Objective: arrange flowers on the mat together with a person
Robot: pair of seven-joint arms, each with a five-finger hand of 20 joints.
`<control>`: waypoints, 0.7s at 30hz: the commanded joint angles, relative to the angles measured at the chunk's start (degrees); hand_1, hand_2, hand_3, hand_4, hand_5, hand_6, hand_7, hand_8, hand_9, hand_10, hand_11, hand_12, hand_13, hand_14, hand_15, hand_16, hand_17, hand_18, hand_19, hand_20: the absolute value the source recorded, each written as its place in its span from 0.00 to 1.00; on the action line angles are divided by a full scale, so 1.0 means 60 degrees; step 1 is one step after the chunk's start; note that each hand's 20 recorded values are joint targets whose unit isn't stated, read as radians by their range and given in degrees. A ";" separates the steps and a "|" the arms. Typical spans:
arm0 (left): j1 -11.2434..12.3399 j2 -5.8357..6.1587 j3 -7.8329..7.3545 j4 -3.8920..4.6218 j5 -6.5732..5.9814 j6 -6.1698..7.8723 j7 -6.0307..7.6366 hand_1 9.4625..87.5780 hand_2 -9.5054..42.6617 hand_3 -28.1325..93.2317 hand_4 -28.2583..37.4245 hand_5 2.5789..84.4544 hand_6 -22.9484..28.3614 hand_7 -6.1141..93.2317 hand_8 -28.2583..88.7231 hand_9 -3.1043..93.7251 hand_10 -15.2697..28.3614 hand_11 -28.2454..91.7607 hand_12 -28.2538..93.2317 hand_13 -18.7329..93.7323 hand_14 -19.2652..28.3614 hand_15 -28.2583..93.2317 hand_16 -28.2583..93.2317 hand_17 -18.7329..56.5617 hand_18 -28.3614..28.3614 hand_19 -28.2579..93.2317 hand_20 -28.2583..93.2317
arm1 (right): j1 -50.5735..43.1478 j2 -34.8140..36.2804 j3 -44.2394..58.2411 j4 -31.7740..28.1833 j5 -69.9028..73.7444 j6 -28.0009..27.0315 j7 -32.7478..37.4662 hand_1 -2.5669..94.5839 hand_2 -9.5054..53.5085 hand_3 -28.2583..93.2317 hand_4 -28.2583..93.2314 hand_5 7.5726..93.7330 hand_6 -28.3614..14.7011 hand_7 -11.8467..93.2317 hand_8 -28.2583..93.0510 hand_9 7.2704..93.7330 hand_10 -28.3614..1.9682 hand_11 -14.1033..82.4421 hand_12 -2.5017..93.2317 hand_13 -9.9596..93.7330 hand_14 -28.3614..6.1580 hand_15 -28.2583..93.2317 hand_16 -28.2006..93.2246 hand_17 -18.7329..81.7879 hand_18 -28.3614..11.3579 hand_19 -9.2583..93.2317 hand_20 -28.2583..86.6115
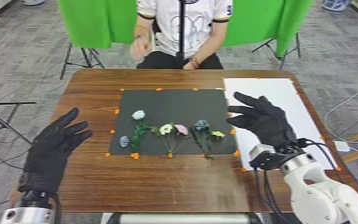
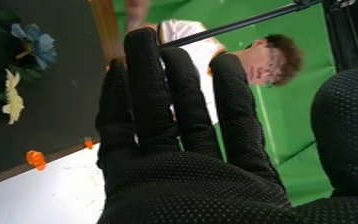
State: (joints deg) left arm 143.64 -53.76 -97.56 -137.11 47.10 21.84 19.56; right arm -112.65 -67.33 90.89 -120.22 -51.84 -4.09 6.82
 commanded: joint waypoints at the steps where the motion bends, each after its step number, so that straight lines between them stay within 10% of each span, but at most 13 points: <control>1: 0.0073 -0.0018 0.0024 0.0080 -0.0033 0.0013 0.0048 0.12 0.27 0.87 0.00 0.39 0.58 0.21 0.15 0.37 0.79 0.45 0.33 0.37 0.97 0.68 0.15 0.11 0.89 0.62 0.35 | 0.0002 0.0018 -0.0095 -0.0025 0.0001 0.0006 -0.0095 0.23 0.24 0.81 0.00 0.47 0.64 0.23 0.14 0.50 0.39 0.31 0.18 0.52 0.30 0.65 0.31 0.30 0.23 0.65 0.41; 21: 0.0104 -0.0041 0.0019 0.0028 -0.0023 0.0086 -0.0063 0.12 0.27 0.88 0.00 0.39 0.58 0.22 0.15 0.37 0.80 0.45 0.32 0.37 0.97 0.68 0.16 0.11 0.89 0.62 0.35 | -0.0125 -0.0048 0.0008 -0.0121 -0.0029 0.0010 -0.0073 0.23 0.25 0.81 0.00 0.47 0.65 0.23 0.14 0.50 0.39 0.31 0.18 0.52 0.30 0.66 0.31 0.30 0.23 0.65 0.41</control>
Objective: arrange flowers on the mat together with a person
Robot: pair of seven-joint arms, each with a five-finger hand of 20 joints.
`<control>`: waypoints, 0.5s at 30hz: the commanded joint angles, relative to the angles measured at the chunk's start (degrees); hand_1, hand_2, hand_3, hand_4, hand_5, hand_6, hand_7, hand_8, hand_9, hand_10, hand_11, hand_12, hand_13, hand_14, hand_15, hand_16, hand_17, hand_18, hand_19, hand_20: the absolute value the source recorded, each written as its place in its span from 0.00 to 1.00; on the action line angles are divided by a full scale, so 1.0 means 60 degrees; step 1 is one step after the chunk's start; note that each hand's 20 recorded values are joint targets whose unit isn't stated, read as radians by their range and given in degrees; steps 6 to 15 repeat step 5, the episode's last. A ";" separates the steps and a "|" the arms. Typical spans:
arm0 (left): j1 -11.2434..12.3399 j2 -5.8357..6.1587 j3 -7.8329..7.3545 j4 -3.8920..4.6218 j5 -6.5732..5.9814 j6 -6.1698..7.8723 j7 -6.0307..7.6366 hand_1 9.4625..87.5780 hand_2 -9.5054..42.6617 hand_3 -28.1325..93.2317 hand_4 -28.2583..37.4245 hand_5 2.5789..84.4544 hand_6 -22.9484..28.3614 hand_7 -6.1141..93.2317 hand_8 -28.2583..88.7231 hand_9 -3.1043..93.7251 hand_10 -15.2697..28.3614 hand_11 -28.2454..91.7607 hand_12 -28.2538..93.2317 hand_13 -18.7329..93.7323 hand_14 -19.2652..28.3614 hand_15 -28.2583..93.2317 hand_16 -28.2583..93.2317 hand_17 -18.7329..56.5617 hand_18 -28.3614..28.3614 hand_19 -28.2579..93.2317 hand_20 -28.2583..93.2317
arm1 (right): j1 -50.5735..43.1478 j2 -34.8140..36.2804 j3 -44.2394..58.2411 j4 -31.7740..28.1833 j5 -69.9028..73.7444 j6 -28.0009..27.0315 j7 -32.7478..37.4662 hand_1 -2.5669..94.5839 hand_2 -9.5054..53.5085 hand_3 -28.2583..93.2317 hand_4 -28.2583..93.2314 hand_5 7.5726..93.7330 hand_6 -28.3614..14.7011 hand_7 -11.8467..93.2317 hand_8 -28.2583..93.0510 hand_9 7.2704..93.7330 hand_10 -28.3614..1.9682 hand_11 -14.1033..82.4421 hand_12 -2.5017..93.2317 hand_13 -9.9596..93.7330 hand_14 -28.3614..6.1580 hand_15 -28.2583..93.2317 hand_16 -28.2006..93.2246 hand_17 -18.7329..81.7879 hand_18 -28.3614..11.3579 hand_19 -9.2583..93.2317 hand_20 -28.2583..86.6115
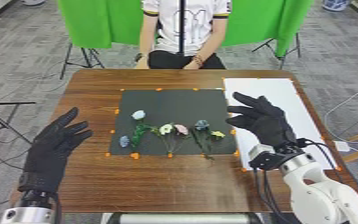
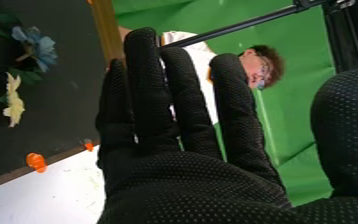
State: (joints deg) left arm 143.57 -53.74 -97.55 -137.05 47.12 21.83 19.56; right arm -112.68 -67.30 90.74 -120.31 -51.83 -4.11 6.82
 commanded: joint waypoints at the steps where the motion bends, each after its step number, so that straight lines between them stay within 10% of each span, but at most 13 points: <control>1: 0.0110 -0.0070 0.0015 0.0017 -0.0010 0.0076 -0.0071 0.12 0.27 0.87 0.00 0.39 0.58 0.22 0.15 0.37 0.79 0.45 0.32 0.37 0.97 0.68 0.15 0.11 0.89 0.62 0.35 | -0.0087 -0.0050 0.0022 -0.0096 -0.0046 0.0023 -0.0074 0.23 0.25 0.81 0.00 0.47 0.65 0.23 0.14 0.50 0.38 0.31 0.18 0.52 0.30 0.66 0.31 0.30 0.23 0.65 0.41; 15: 0.0077 -0.0152 -0.0003 0.0026 0.0055 0.0004 -0.0143 0.12 0.27 0.87 0.00 0.38 0.57 0.21 0.15 0.37 0.79 0.45 0.32 0.37 0.97 0.68 0.15 0.11 0.89 0.62 0.35 | -0.0058 -0.0052 -0.0015 -0.0083 -0.0034 0.0051 -0.0032 0.23 0.25 0.81 0.00 0.47 0.65 0.23 0.14 0.50 0.39 0.31 0.18 0.52 0.30 0.66 0.31 0.30 0.23 0.65 0.41</control>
